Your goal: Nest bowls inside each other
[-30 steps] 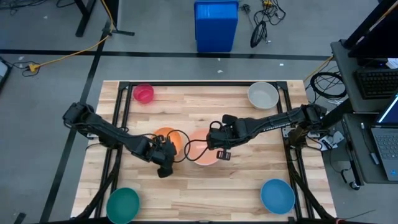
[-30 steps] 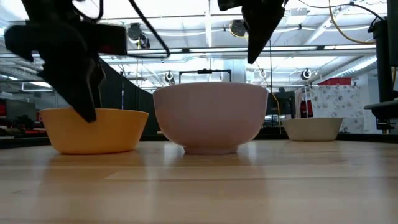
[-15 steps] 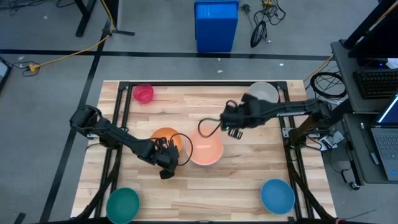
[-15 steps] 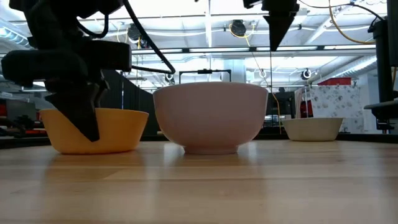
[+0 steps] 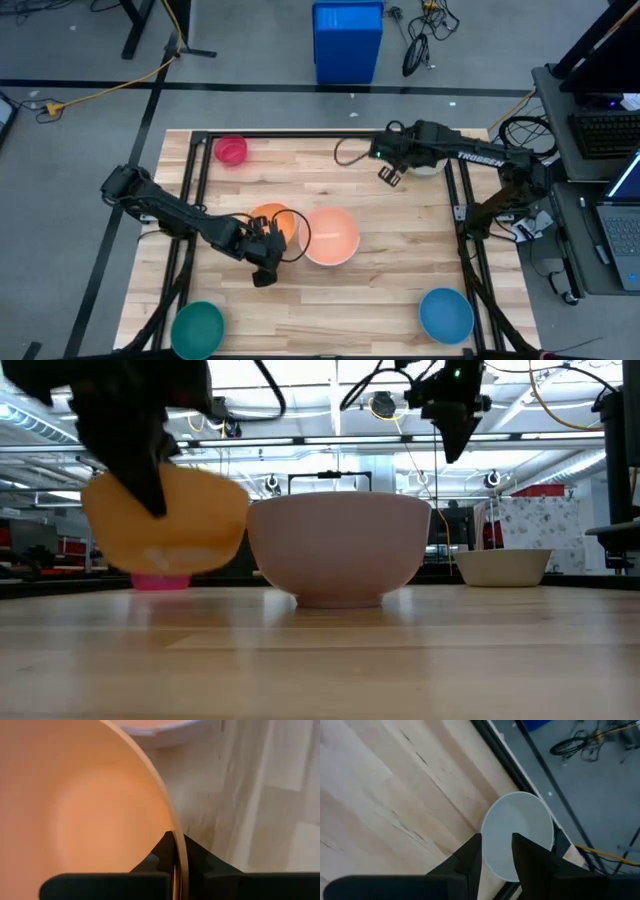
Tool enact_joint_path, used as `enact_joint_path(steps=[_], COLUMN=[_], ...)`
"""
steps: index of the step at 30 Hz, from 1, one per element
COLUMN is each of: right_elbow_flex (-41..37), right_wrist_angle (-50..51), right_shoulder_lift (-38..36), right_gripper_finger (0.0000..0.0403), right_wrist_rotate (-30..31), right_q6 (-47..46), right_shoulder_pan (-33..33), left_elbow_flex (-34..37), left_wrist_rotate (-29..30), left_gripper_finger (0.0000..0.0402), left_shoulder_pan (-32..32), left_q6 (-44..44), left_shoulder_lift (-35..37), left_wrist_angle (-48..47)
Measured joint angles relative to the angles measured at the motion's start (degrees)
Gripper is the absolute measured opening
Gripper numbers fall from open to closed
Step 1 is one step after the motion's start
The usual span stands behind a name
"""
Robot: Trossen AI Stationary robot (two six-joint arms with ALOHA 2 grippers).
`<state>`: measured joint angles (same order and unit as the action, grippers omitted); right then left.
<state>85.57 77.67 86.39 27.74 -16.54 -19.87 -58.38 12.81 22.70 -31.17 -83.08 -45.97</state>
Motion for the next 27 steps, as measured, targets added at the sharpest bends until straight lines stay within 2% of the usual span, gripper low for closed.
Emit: enact_joint_path(steps=[5,11,20,27], right_elbow_flex=[-5.2,-14.7,-22.7,-27.0], right_wrist_angle=[-5.6,-8.1,-14.6,-19.7], right_shoulder_lift=[0.0,0.0,0.0,0.0], right_gripper_finger=[0.0094,0.0118,0.0199,0.0219], right_wrist_rotate=[-7.9,-8.7,-9.9,-9.9], right_q6=[5.5,5.2,5.8,6.8], right_shoulder_pan=[-7.1,-13.8,-16.0,-16.1], left_elbow_flex=[-5.7,-14.0,-19.9,-20.4], left_wrist_rotate=[0.3,1.9,5.4,3.7], left_gripper_finger=[0.0000,0.0000,0.0000,0.0000], left_shoulder_pan=[0.2,0.2,-0.2,-2.2], left_q6=[0.0,0.6,8.1,14.5], left_shoulder_lift=[2.9,4.3,4.3,4.1], left_wrist_angle=[-7.5,-14.1,-14.0,-7.8])
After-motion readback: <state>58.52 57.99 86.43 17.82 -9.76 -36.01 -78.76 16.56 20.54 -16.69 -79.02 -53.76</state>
